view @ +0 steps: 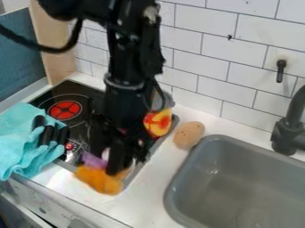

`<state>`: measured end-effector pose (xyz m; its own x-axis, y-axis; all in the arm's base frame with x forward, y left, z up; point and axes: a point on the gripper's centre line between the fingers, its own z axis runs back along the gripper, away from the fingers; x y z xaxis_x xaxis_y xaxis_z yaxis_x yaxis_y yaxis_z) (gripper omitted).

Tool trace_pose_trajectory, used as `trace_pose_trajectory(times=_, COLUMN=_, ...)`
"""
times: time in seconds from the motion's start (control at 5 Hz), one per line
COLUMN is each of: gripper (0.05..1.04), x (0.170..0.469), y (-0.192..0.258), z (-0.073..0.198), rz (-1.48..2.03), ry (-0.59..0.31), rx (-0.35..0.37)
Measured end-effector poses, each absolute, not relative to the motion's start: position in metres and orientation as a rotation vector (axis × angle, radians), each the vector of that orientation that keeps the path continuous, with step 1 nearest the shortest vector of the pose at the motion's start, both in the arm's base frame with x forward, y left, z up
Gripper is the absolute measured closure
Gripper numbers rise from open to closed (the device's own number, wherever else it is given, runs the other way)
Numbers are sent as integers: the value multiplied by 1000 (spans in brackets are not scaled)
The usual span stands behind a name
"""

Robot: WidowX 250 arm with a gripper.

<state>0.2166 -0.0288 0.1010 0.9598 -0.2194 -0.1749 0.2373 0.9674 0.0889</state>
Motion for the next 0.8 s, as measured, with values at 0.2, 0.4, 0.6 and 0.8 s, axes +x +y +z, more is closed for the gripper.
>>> trace_pose_trajectory(times=0.2, gripper=643, x=210, y=-8, z=115, rz=-144, ry=156, rx=132)
trace_pose_trajectory(times=0.4, gripper=643, x=207, y=22, z=115, rz=-53, ry=188, rx=147)
trace_pose_trajectory(times=0.6, gripper=643, x=206, y=43, z=106, rz=-4, ry=245, rx=159)
trace_pose_trajectory(times=0.8, gripper=643, x=216, y=57, z=98, rz=21, ry=255, rx=160)
